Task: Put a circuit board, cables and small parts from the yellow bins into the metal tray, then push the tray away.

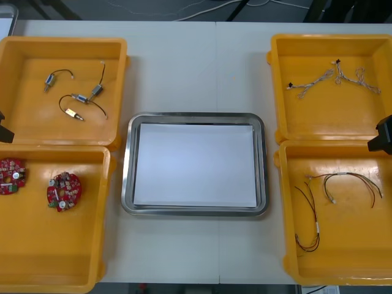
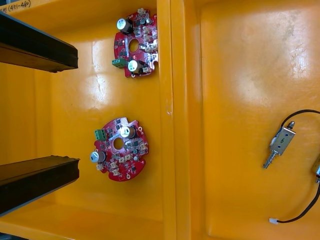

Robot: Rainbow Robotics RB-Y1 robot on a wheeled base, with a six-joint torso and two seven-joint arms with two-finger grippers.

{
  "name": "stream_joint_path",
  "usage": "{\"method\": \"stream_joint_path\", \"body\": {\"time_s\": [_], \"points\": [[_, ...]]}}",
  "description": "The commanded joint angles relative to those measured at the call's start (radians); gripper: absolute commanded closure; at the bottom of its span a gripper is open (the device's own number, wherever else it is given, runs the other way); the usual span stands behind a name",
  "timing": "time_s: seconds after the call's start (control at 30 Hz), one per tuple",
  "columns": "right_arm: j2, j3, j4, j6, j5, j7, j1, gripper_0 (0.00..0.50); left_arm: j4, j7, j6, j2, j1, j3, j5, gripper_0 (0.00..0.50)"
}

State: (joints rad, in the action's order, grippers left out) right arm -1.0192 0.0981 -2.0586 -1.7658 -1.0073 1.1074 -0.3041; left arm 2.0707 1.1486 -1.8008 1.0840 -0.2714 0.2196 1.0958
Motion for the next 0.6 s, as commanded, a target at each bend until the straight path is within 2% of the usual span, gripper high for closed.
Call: {"method": "stream_joint_path", "body": {"time_s": [0.03,0.6], "points": [[0.010,0.031,-0.026,0.008,0.007,-0.041,0.008,0.000,0.023,-0.049,-0.008,0.045,0.011,0.035,0.007,0.000],[0.010,0.031,-0.026,0.008,0.007,-0.041,0.008,0.000,0.023,-0.049,-0.008,0.045,0.011,0.035,0.007,0.000]]}}
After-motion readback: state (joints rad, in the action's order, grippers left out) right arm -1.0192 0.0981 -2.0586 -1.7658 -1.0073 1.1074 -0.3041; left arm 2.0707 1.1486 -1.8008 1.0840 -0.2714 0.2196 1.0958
